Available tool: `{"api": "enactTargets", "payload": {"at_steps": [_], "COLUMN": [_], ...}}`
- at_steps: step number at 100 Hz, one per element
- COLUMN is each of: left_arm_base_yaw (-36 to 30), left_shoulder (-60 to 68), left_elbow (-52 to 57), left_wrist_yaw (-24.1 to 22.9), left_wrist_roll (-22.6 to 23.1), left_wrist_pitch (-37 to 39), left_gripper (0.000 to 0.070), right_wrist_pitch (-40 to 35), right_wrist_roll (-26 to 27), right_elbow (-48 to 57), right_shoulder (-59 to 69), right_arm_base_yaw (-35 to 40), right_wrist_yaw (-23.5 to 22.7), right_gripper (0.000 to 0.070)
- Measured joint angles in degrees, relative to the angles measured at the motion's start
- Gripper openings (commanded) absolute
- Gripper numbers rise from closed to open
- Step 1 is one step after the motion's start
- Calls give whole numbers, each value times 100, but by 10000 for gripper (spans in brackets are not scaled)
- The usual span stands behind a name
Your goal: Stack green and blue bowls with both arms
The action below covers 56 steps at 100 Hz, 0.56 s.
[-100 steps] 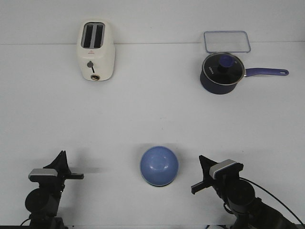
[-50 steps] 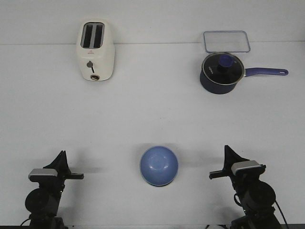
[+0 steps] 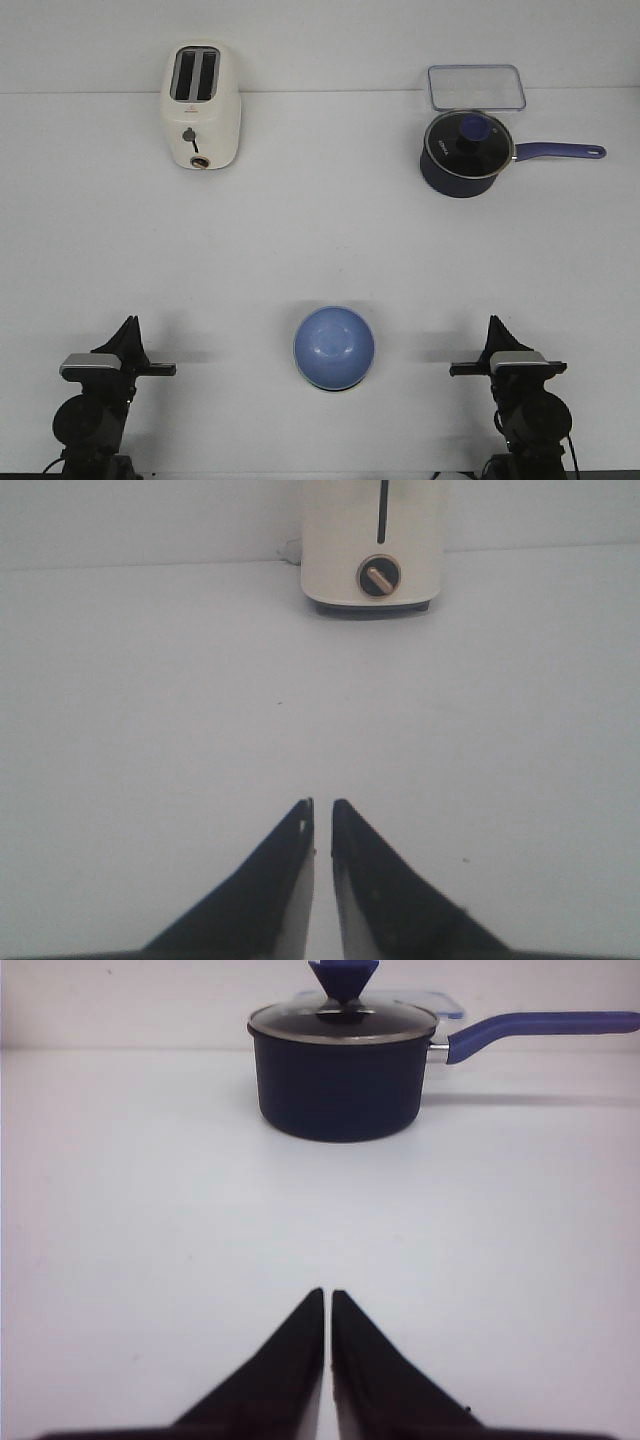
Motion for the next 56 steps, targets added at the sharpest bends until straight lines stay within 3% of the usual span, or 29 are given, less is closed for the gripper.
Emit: {"api": "enactTargets", "payload": {"at_steps": [56], "left_arm_base_yaw": [0], "left_shoulder": [0], "left_elbow": [0], "left_wrist_yaw": [0], "left_wrist_roll": [0], "left_wrist_pitch": [2], "left_gripper": [15], "right_wrist_pitch": [131], "right_wrist_roll": [-42], "right_elbow": [0], "right_shoulder": [0], "right_arm_base_yaw": [0], "right_wrist_yaw": [0], "right_gripper": [12]}}
